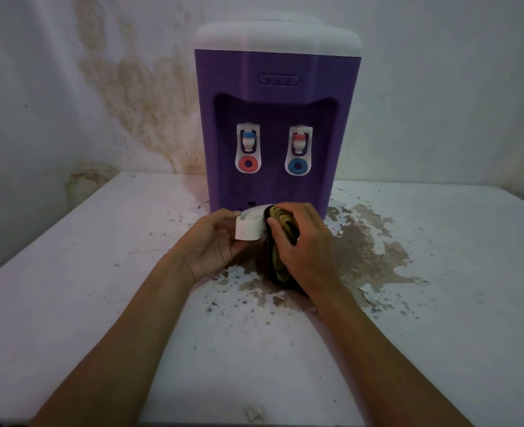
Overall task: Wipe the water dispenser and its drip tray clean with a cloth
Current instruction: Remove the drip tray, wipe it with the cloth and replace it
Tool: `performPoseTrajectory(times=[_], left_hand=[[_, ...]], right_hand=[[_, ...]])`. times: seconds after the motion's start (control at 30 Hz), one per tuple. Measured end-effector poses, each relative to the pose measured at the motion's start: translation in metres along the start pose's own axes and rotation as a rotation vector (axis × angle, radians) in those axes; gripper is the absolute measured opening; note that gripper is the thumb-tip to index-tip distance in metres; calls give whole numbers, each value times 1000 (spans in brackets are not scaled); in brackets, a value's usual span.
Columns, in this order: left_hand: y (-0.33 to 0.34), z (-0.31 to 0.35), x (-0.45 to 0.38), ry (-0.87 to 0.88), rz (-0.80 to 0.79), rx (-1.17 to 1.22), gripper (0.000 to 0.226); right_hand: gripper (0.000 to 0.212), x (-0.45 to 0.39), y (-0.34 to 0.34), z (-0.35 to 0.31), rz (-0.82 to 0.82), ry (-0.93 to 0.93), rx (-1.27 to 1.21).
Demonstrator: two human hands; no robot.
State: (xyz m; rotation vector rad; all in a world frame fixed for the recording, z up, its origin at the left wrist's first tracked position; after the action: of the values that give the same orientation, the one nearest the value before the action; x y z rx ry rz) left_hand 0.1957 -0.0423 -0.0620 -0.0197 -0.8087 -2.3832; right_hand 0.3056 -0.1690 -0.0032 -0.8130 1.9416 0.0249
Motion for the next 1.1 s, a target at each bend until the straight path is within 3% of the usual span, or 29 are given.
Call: performPoseTrajectory(times=[0.13,0.3,0.5,0.6,0.73,0.9,1.1], left_hand=[[2,-2,-1,-12,-4,-26,47],[-1,-2,0,-31,-28,25,52],[-2,-4,-1,-35,12,62,51],[-2,-4,0,-48,55,50,45],[-8,-2,0,-41,91,39,33],[-16,-2,-2,-48,77,-33,47],[4,0,6,-20,-101,-95,71]], right_hand=[[28,1,-1,-6,0,-26,-43],[27,5,20,-21,-114,-101,-114],[26,7,16,9,-79,66,-35],[28,6,12,11,-75,92,-29],[27,6,20,-9,-121,-13,-71],[27,9,32,0,-149,32,-43],[26,10,25,23,-74,191,-10]])
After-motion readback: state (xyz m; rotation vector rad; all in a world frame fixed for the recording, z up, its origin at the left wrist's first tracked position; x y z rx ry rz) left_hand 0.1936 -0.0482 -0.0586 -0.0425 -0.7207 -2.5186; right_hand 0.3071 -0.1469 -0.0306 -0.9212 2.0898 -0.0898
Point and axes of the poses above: each hand's wrist, its own x-axis away from the middle knuckle, its own y-axis out of the palm, z = x × y, the point moved 7 cm from there along -x, towards the middle knuckle, and after that the axes turned 13 degrees about -x, right-handed, at the moved point
